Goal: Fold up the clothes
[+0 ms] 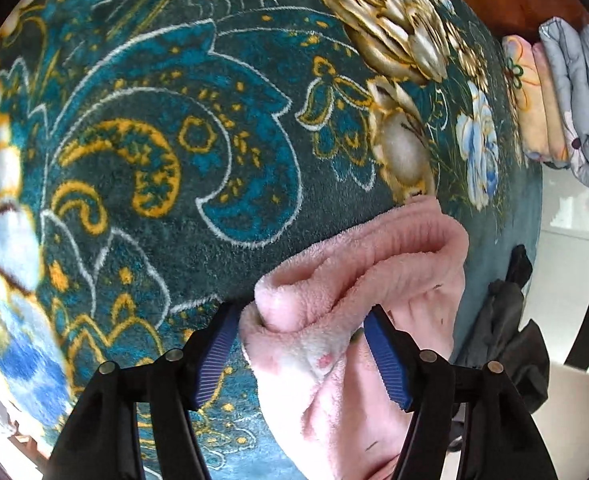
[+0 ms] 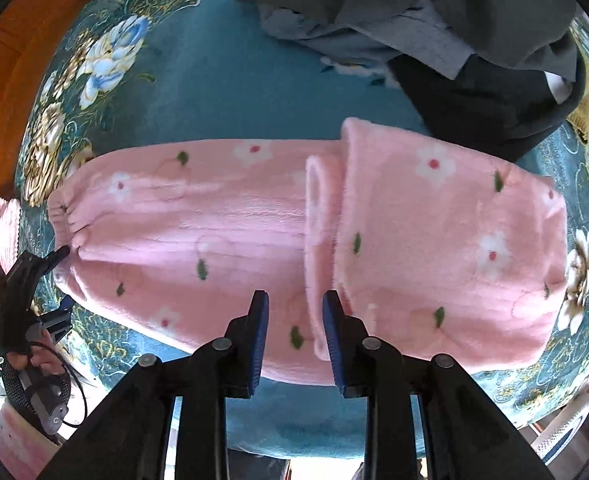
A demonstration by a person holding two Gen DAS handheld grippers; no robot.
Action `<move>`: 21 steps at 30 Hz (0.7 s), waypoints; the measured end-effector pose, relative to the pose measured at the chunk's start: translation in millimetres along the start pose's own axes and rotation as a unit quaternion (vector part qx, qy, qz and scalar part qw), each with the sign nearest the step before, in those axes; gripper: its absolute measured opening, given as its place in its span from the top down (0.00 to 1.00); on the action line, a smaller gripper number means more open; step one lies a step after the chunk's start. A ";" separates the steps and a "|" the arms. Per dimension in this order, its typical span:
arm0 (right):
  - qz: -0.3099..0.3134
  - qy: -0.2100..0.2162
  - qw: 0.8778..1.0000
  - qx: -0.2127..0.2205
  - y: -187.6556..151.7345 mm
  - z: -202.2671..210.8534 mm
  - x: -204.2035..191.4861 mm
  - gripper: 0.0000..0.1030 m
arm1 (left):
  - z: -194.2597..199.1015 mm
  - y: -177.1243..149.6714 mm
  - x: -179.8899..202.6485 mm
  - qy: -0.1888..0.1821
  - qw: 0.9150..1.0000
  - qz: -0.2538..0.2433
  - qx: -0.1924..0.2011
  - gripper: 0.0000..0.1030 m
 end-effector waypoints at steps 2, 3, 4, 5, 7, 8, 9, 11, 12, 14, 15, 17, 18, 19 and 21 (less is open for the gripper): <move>0.007 0.004 1.000 0.004 -0.4 3.7 -4.1 0.73 | 5.3 -5.5 -1.8 0.002 1.000 -0.002 0.002 0.44; 0.011 0.005 1.000 0.007 -1.1 5.9 -5.0 0.73 | 4.9 -6.5 -0.2 0.007 1.000 -0.006 0.000 0.56; 0.016 0.005 1.000 0.009 -2.3 8.1 -5.0 0.73 | 4.2 -7.6 1.2 0.011 1.000 -0.010 0.002 0.59; 0.018 0.006 1.000 0.011 -3.3 10.0 -3.6 0.73 | 4.2 -8.8 3.2 0.013 1.000 -0.014 0.006 0.62; 0.014 0.008 1.000 0.011 -5.3 13.1 2.9 0.73 | 10.8 -13.3 8.8 0.016 1.000 -0.023 0.014 0.68; 0.006 0.012 1.000 0.012 -6.4 14.9 8.7 0.73 | 15.8 -17.4 11.1 0.016 0.999 -0.026 0.018 0.69; -0.004 0.016 1.000 0.014 -7.5 16.9 15.6 0.73 | 21.9 -20.8 15.6 0.014 0.999 -0.031 0.025 0.69; -0.023 0.026 0.999 0.018 -9.5 21.1 29.5 0.73 | 36.1 -28.3 31.7 0.007 0.998 -0.050 0.042 0.70; -0.031 0.032 0.999 0.021 -10.5 23.9 37.5 0.73 | 42.8 -33.0 41.2 0.003 0.997 -0.062 0.051 0.70; -0.041 0.038 0.998 0.028 -13.3 29.1 54.3 0.73 | 56.0 -48.4 67.5 -0.002 0.993 -0.097 0.068 0.70; -0.047 0.041 0.998 0.031 -14.8 31.2 63.5 0.73 | 64.3 -58.7 82.9 -0.003 0.990 -0.119 0.076 0.70; -0.069 0.053 0.996 0.035 -18.4 35.4 87.3 0.73 | 76.7 -81.8 111.1 -0.006 0.983 -0.160 0.088 0.70; -0.080 0.058 0.994 0.037 -20.2 37.3 97.8 0.72 | 80.8 -94.8 123.9 -0.007 0.980 -0.179 0.092 0.70; -0.089 0.063 0.993 0.041 -22.4 39.2 108.5 0.72 | 83.6 -109.5 139.7 -0.007 0.975 -0.202 0.095 0.70; -0.110 0.072 0.990 0.046 -27.5 43.0 133.4 0.72 | 87.7 -140.8 174.3 -0.006 0.962 -0.254 0.102 0.70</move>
Point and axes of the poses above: each gripper's, at about its wrist camera, not at the fingertips, and z roughly against the way its jaws point, x to its right, y to its top, the point moved 3 cm from there along -z, roughly the way its jaws point, and after that the axes turned 1 degree about x, right-handed, at the moved point
